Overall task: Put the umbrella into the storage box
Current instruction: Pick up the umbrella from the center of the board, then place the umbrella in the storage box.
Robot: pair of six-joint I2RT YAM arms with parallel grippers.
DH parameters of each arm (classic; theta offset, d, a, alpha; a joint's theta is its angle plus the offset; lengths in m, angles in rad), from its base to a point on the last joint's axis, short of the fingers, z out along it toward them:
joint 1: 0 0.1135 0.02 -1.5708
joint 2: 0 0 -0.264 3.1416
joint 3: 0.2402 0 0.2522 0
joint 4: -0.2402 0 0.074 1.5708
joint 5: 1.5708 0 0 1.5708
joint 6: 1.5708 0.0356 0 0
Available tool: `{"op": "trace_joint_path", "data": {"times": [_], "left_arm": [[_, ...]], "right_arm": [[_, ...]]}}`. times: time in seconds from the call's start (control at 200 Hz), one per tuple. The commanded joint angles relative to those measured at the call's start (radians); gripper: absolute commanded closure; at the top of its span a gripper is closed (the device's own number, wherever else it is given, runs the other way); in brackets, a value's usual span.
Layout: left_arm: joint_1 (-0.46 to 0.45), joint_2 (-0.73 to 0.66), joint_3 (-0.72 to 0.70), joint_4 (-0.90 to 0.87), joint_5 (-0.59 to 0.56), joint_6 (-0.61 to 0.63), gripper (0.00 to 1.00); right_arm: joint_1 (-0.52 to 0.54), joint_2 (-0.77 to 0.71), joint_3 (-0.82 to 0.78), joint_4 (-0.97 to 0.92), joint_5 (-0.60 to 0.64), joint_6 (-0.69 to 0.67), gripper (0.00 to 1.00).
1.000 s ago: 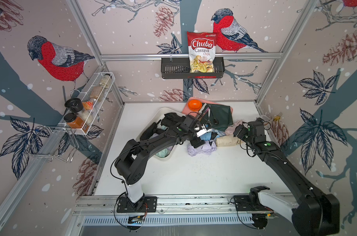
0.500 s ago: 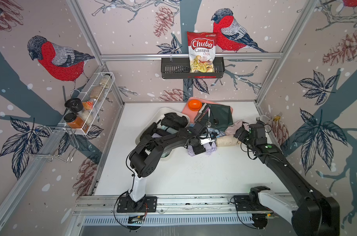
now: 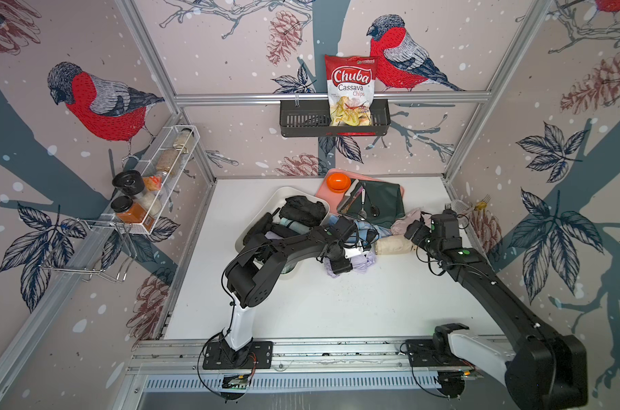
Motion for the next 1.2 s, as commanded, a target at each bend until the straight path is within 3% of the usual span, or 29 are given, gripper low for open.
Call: {"op": "trace_joint_path", "data": {"times": [0.0, 0.14, 0.25, 0.35, 0.44, 0.63, 0.845, 1.196], "left_arm": [[-0.001, 0.0, -0.009, -0.038, 0.022, 0.028, 0.49], [-0.001, -0.03, -0.022, -0.037, 0.014, 0.057, 0.75], [0.001, -0.075, -0.042, -0.032, 0.009, 0.104, 0.83], [-0.001, -0.136, -0.095, 0.009, -0.005, 0.189, 0.93], [0.001, -0.208, -0.175, 0.072, -0.03, 0.27, 0.94], [0.043, -0.322, -0.241, 0.113, -0.016, 0.361, 0.93], [0.125, -0.398, -0.26, 0.108, 0.052, 0.432, 0.93], [0.174, -0.453, -0.26, 0.07, 0.123, 0.499, 0.93]], "right_arm": [[0.0, 0.023, 0.024, 0.013, -0.064, -0.041, 0.01], [0.0, 0.067, 0.061, 0.011, -0.169, -0.1, 0.01], [-0.001, 0.114, 0.101, 0.006, -0.298, -0.166, 0.01], [0.0, 0.165, 0.131, 0.022, -0.514, -0.243, 0.0], [0.009, 0.245, 0.154, 0.025, -0.669, -0.293, 0.01], [0.108, 0.345, 0.176, 0.032, -0.829, -0.386, 0.02], [0.258, 0.402, 0.206, 0.064, -0.923, -0.447, 0.02], [0.352, 0.533, 0.298, 0.088, -0.982, -0.475, 0.03]]}}
